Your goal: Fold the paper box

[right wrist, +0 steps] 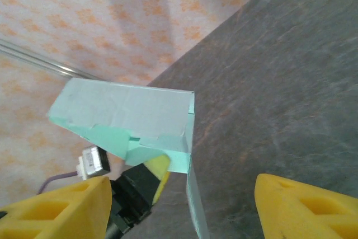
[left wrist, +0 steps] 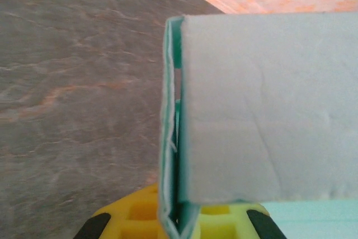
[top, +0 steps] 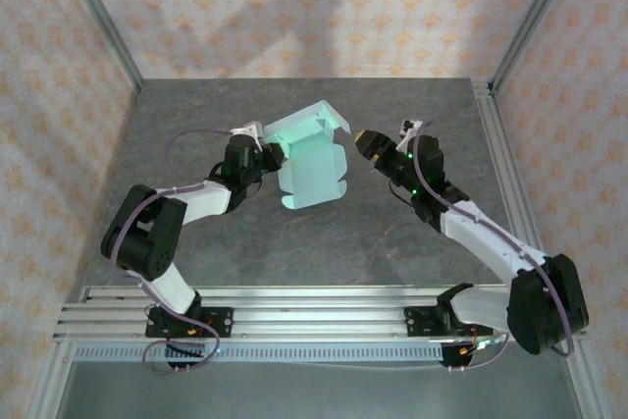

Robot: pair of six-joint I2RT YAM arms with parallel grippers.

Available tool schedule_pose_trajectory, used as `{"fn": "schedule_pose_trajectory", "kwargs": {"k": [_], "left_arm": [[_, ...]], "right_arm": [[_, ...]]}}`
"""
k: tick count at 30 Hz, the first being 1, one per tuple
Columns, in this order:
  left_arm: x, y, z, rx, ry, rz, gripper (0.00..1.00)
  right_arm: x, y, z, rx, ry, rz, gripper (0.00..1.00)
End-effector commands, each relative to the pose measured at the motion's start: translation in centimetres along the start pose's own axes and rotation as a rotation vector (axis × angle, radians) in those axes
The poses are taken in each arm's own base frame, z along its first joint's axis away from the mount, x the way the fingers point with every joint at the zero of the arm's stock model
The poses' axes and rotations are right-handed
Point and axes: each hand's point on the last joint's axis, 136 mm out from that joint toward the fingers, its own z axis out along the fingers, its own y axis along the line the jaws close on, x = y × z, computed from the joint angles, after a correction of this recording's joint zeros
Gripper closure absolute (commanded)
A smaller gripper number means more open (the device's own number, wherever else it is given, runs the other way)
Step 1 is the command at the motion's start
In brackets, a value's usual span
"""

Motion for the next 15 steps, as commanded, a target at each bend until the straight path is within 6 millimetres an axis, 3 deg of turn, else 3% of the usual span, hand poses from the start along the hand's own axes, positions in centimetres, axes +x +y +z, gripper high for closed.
{"fn": "schedule_pose_trajectory", "kwargs": {"k": [1,8,15], "left_arm": [[-2.3,0.8,-1.2,-0.157,-0.104,0.092,1.0],[-3.2,0.8,-3.9,-0.331,-0.217,0.224,1.0],[-3.3,0.1,-4.6,-0.313,-0.229,0.228,1.0]], "right_arm": [[-1.0,0.1,-1.4,0.14,0.025,-0.149,0.32],[-1.5,3.4,-1.1,0.276,0.108,-0.362,0.36],[-0.5,6.5,1.9,0.38,0.184,-0.549,0.39]]}}
